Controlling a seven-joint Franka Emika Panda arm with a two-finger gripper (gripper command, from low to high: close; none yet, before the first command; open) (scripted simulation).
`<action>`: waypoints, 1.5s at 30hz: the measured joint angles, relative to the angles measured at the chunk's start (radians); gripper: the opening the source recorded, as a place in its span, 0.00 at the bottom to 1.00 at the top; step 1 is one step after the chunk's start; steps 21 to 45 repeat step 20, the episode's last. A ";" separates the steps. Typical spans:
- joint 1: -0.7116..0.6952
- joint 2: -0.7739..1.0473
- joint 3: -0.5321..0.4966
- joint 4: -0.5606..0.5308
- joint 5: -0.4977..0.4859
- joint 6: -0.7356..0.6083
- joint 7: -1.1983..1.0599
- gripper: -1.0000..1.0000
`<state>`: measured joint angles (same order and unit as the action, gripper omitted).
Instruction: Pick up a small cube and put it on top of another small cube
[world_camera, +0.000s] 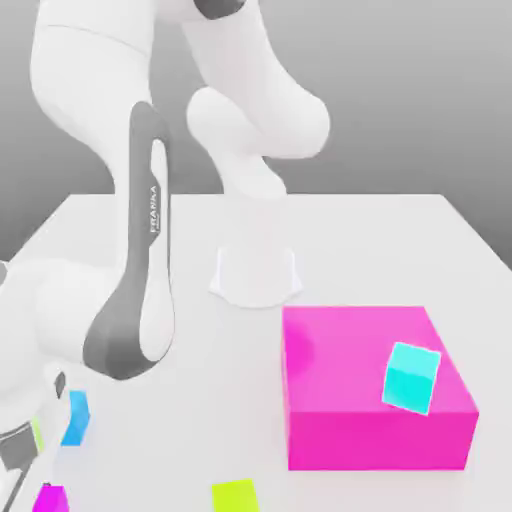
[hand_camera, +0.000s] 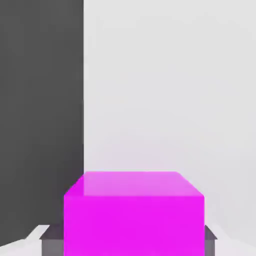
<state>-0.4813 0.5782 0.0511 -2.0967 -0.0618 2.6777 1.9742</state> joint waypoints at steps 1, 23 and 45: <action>0.001 0.015 -0.001 0.003 -0.001 0.011 0.002 0.00; 0.228 -0.235 0.138 -0.253 -0.081 0.009 0.122 1.00; 0.228 -0.235 0.138 -0.253 -0.081 0.009 0.122 1.00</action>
